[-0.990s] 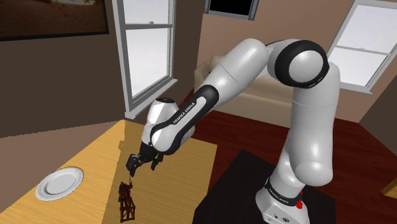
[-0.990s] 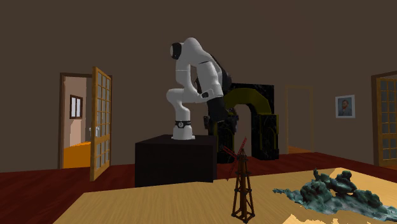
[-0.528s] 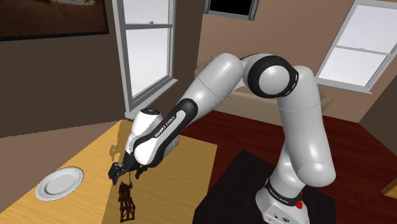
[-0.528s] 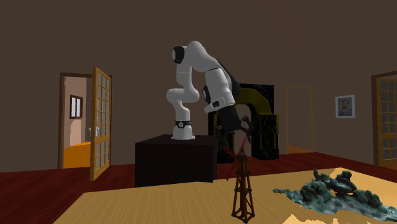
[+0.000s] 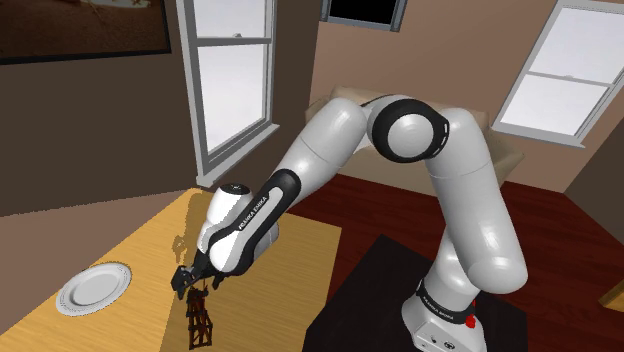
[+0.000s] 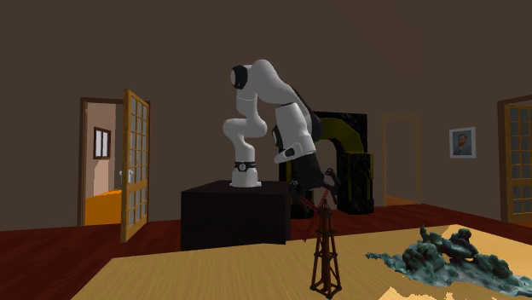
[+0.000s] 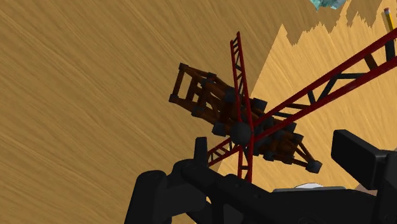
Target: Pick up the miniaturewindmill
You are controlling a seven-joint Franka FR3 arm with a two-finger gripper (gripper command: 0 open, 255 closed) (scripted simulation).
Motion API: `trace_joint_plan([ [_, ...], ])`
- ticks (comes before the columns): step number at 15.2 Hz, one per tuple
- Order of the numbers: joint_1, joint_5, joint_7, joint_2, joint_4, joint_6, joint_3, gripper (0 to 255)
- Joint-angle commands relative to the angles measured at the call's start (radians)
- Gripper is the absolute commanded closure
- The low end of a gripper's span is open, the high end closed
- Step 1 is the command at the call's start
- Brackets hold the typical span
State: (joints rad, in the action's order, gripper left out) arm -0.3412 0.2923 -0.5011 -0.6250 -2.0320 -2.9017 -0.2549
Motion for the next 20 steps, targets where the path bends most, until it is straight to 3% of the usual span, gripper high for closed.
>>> trace_joint_plan([
  [1,0.0,0.0,0.001,-0.003,0.0,-0.003,0.0,255],
  [10,0.0,0.0,0.001,-0.003,0.002,-0.002,0.0,255],
  [20,-0.002,-0.003,-0.029,0.118,-0.025,0.09,0.006,255],
])
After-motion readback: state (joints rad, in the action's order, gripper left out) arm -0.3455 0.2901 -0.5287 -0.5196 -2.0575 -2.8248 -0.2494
